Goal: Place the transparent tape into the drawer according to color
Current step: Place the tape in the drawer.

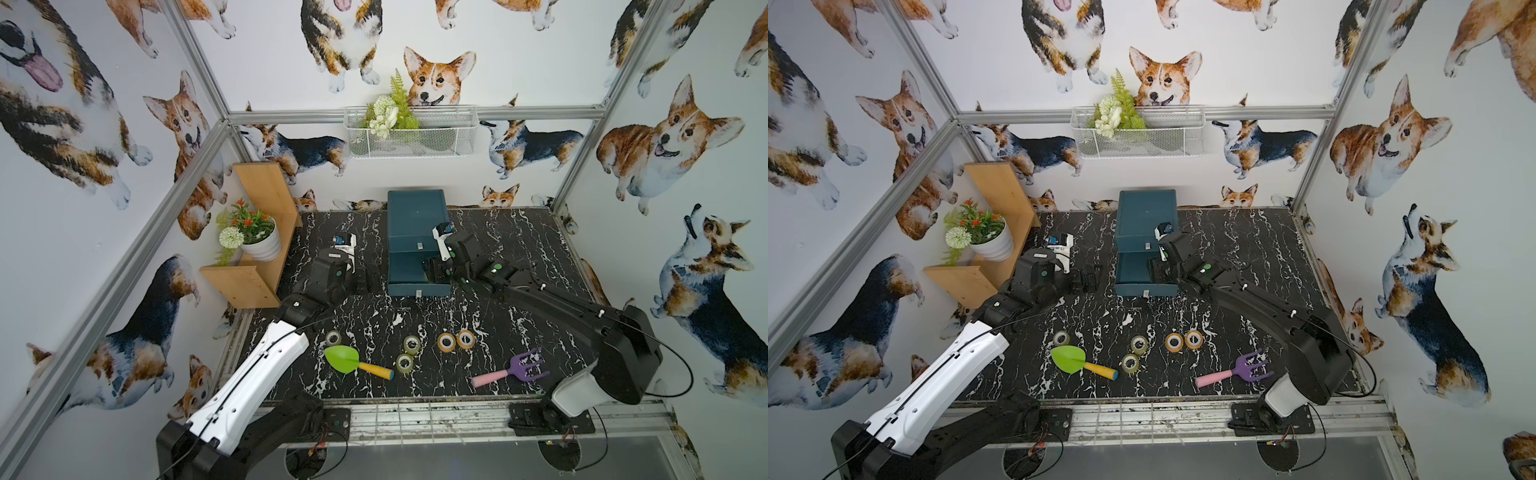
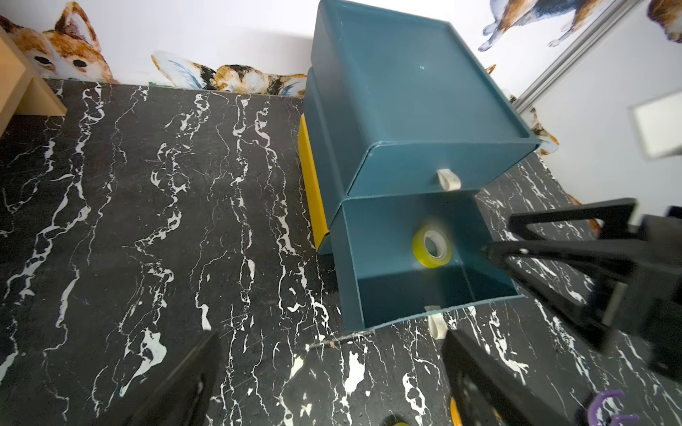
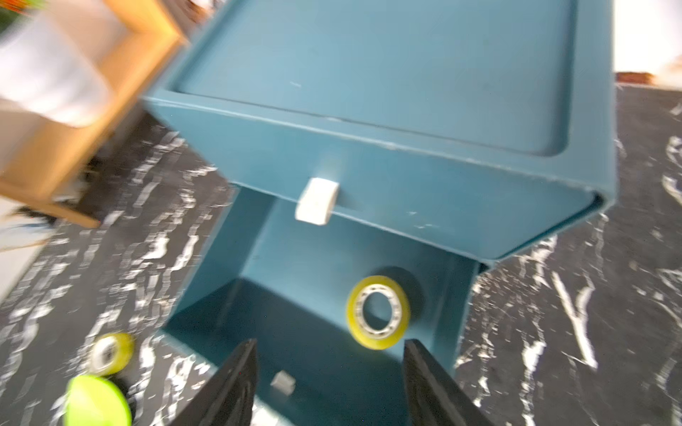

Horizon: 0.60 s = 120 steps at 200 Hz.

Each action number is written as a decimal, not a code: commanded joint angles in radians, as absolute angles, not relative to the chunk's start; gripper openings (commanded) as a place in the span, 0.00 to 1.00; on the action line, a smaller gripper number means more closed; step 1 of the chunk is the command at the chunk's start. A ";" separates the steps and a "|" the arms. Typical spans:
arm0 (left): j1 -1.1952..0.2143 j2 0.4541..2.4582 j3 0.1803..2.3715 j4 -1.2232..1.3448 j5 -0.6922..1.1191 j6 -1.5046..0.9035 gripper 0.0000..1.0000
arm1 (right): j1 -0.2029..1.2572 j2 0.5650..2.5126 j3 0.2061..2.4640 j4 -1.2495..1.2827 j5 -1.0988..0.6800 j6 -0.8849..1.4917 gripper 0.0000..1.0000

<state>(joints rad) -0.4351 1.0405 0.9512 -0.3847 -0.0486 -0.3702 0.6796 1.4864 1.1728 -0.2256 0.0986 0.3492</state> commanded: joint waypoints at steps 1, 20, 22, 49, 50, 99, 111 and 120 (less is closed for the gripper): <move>-0.478 1.064 0.978 -0.433 -0.078 -0.369 0.99 | 0.687 1.395 1.081 -0.088 0.051 0.386 0.67; -0.576 1.080 0.982 -0.481 -0.124 -0.393 0.99 | 0.687 1.287 0.967 -0.011 0.057 0.405 0.68; -0.588 1.082 0.982 -0.489 -0.130 -0.396 0.99 | 0.687 1.277 0.957 -0.007 0.063 0.409 0.68; -0.744 1.124 0.987 -0.586 -0.201 -0.451 1.00 | 0.687 1.168 0.857 0.026 0.103 0.423 0.69; -0.748 1.125 0.986 -0.587 -0.199 -0.453 0.99 | 0.687 1.165 0.855 0.026 0.105 0.424 0.69; -0.994 1.315 0.994 -0.675 -0.203 -0.447 1.00 | 0.687 1.051 0.799 0.001 0.176 0.426 0.69; -1.029 1.388 0.997 -0.668 -0.196 -0.448 0.99 | 0.686 1.028 0.795 -0.007 0.188 0.426 0.70; -1.041 1.434 0.990 -0.658 -0.206 -0.455 0.99 | 0.686 1.012 0.792 -0.015 0.192 0.426 0.71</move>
<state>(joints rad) -1.0069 1.3468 0.9874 -0.6315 -0.1753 -0.4480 0.6861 1.0462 0.7998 -0.0299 0.1501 0.4160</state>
